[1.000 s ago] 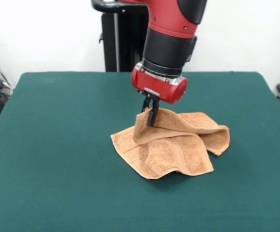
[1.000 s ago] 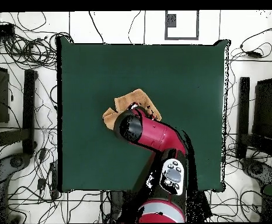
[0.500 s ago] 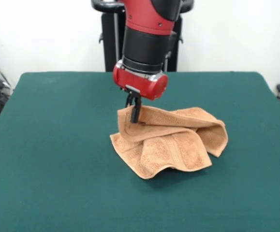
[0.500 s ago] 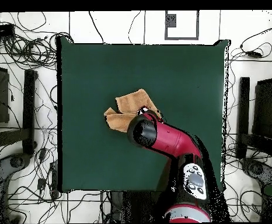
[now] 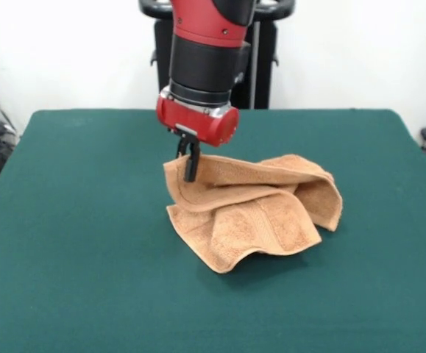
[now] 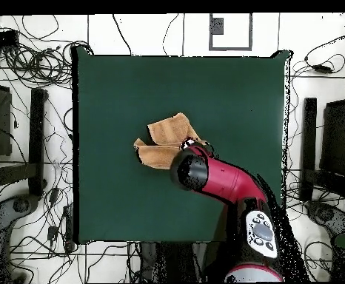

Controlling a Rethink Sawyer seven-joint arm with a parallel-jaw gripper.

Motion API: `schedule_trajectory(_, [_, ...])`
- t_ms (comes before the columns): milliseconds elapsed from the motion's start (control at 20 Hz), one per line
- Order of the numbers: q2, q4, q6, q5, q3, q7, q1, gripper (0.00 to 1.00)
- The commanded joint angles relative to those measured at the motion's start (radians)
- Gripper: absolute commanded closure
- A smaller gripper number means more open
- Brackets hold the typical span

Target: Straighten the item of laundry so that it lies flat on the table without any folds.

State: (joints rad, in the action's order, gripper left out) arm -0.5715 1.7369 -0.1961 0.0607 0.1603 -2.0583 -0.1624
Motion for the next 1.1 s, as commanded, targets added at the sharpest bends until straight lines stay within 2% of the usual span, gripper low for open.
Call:
schedule_trajectory(50, [-0.004, 0.068, 0.011, -0.054, -0.125, -0.040, -0.013, 1.00])
schedule_trajectory(300, [-0.005, 0.053, -0.002, -0.074, -0.130, -0.042, -0.027, 1.00])
schedule_trajectory(650, [0.006, 0.055, 0.017, -0.067, -0.118, -0.091, 0.012, 1.00])
schedule_trajectory(1100, [-0.005, 0.056, 0.005, -0.064, -0.107, -0.098, 0.030, 1.00])
